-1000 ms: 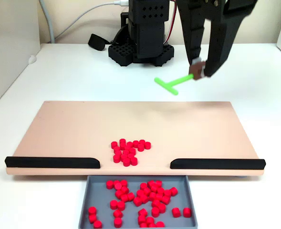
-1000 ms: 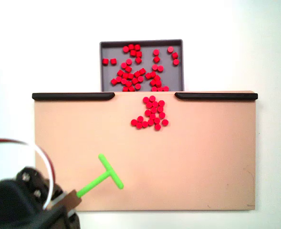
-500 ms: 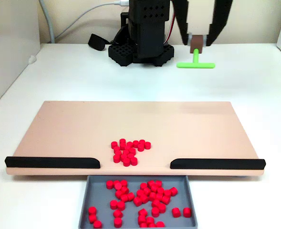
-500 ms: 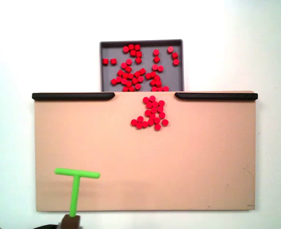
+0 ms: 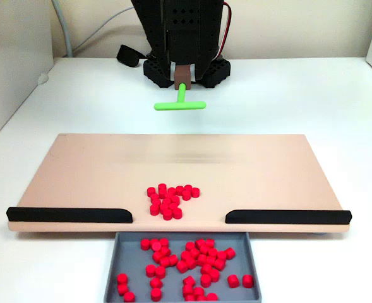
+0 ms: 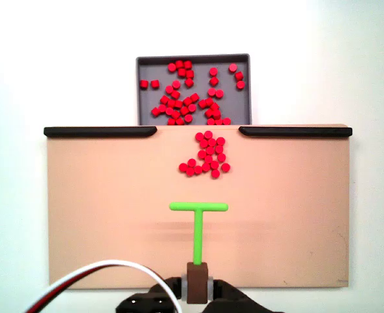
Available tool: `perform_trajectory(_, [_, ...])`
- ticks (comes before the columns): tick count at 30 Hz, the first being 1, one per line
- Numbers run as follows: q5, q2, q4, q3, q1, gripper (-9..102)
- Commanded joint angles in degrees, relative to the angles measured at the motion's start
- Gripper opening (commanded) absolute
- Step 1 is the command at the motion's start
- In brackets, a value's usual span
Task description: Push granules from left to the grey container
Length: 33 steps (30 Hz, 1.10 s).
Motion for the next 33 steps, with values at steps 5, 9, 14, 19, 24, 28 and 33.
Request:
perform_trajectory(5, [0.7,4.1,0.2,2.0,1.2,0])
perform_trajectory(9, [1.2,5.3,0.2,1.8,0.9,0])
perform_trajectory(14, [1.8,6.1,0.3,1.8,0.4,0])
perform_trajectory(19, [1.0,6.5,0.3,1.8,0.4,0])
perform_trajectory(24, [0.1,7.0,0.3,1.1,0.4,0])
perform_trajectory(28, [-1.0,7.0,0.2,1.1,1.3,0])
perform_trajectory(33, [-2.2,4.5,-0.4,1.0,2.3,0])
